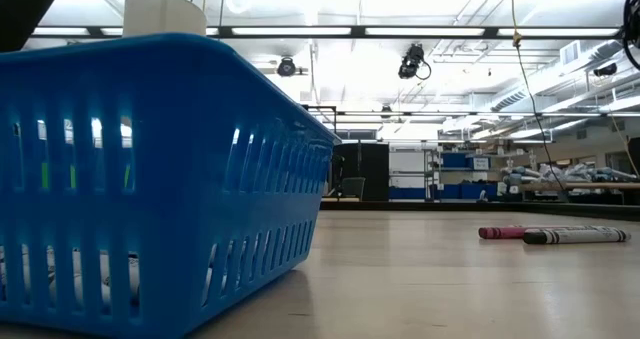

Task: Sort crayons
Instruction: Put the pink crayon into the right blue bin

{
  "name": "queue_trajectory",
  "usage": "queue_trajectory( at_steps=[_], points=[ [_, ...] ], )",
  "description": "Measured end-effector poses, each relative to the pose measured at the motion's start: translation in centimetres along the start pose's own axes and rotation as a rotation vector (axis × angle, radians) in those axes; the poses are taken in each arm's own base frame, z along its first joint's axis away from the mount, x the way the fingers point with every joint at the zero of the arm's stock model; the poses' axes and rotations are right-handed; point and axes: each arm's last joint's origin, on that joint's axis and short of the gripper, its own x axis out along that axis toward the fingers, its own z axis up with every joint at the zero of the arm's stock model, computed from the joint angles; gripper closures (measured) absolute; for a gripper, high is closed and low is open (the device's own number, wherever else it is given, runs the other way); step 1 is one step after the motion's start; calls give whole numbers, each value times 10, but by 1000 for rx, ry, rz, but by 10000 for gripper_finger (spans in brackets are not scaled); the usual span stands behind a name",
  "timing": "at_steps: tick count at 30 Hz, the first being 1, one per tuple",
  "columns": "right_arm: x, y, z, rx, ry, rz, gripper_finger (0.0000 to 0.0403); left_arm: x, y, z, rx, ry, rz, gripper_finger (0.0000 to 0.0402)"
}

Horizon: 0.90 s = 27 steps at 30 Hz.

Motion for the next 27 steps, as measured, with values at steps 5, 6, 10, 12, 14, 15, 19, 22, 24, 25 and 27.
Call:
queue_trajectory(
  at_steps=[5,6,10,12,14,15,19,22,24,25,27],
  points=[
    [2,-1,0,-17,3,-4,258,5,-1,-3,-48,-21,-50,359],
    [3,-1,0,-21,4,-7,258,6,0,-4,-55,-21,-56,359],
    [4,-1,0,-26,-1,16,258,9,0,-6,-75,-21,-67,359],
    [5,-1,1,-21,-5,26,258,9,0,-7,-93,-22,-76,359],
    [6,-1,2,-20,-8,20,258,9,-1,-7,-90,-22,-85,359],
    [6,-2,2,-23,-9,16,259,9,-1,-7,-91,-25,-89,359],
    [8,-3,3,-21,-7,3,270,9,-1,-7,-104,-33,-101,359],
    [8,-3,2,-21,-6,3,286,9,-1,-7,-103,-34,-102,359],
    [8,-3,3,-21,-7,5,299,9,-1,-7,-103,-33,-102,359],
    [8,-3,3,-23,-7,5,307,9,-1,-7,-102,-33,-102,359],
    [8,-3,3,-23,-8,7,324,10,-1,-7,-100,-31,-102,359]
  ],
)
